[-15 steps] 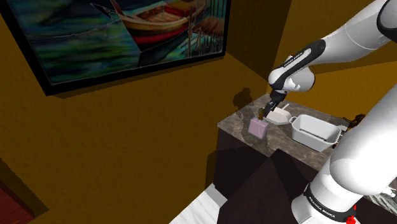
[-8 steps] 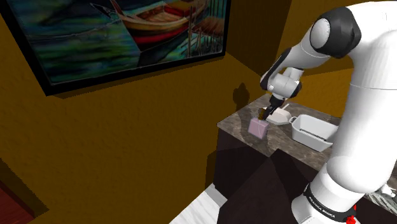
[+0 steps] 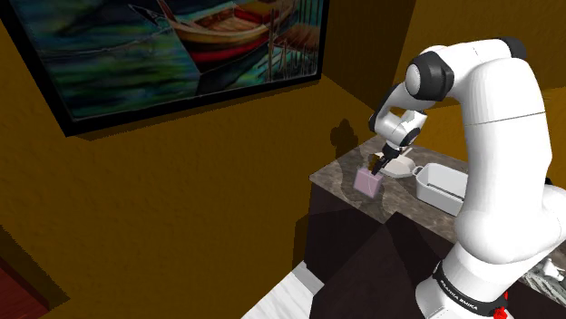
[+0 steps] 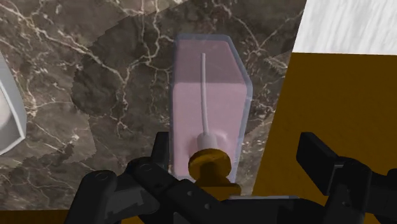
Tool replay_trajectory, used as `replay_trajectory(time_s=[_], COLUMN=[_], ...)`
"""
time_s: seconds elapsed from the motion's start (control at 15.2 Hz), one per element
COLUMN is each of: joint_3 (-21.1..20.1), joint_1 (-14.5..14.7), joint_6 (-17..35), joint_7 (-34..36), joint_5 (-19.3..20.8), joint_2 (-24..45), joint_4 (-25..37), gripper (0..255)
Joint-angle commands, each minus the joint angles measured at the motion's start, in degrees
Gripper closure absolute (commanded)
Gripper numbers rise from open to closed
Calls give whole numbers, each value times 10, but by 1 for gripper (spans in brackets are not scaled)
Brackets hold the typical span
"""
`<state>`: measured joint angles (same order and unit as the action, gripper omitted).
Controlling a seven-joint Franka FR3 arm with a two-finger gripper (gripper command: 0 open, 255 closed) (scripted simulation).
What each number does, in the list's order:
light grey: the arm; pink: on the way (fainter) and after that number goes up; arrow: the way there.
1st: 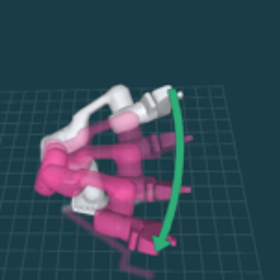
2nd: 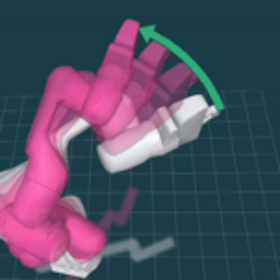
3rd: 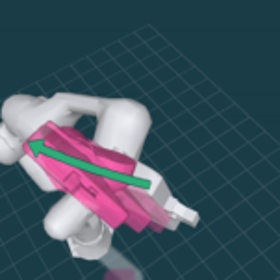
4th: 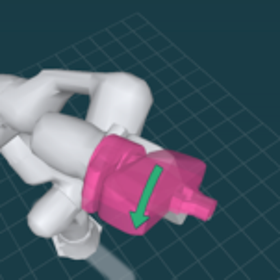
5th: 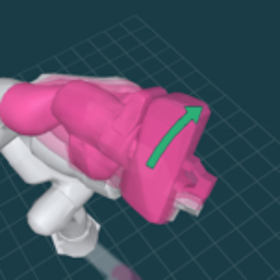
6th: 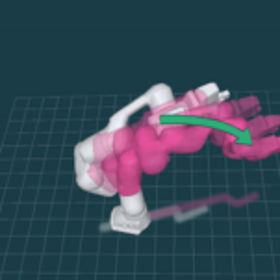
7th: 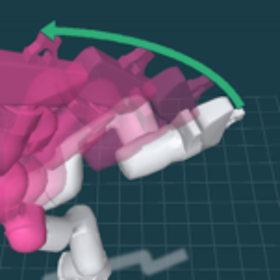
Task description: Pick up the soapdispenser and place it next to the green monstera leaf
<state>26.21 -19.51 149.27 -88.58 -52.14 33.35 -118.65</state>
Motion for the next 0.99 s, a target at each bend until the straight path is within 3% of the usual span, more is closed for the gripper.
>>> replay_trajectory(time_s=[0.0,0.46,0.92], joint_3=[-15,-47,-47], joint_1=[-25,-44,-44], joint_6=[-5,16,16], joint_7=[-19,-40,-40], joint_5=[-19,-54,-54], joint_2=[34,90,90], joint_4=[34,70,70], gripper=[0,0,0])
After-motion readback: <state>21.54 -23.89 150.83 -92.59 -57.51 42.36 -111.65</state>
